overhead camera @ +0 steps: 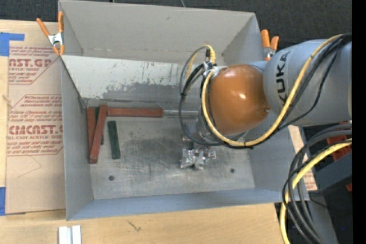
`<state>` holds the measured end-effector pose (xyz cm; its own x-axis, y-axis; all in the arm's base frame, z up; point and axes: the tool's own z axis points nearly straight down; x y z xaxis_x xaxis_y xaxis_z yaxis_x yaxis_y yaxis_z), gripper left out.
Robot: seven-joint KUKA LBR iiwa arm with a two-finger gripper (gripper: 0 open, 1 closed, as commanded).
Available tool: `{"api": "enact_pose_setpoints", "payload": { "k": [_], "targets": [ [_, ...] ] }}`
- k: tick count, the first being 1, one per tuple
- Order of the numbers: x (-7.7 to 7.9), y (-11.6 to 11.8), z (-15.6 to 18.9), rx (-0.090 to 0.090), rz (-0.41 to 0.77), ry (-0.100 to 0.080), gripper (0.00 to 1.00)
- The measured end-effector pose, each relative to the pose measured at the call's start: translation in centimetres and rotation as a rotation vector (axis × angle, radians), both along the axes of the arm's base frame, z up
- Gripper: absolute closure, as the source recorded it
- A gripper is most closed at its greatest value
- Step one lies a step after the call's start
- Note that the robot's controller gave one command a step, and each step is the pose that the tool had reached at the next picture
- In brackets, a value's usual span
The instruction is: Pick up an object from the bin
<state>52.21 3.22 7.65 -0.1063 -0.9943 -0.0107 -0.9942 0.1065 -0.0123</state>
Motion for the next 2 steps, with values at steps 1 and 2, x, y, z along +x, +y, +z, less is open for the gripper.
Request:
{"api": "enact_pose_setpoints", "payload": {
  "k": [1,2],
  "targets": [
    [0.0,0.0,0.0,0.000,0.000,0.000,1.00],
    [0.5,-5.0,11.9,-0.008,0.419,0.013,1.00]
  ]
}}
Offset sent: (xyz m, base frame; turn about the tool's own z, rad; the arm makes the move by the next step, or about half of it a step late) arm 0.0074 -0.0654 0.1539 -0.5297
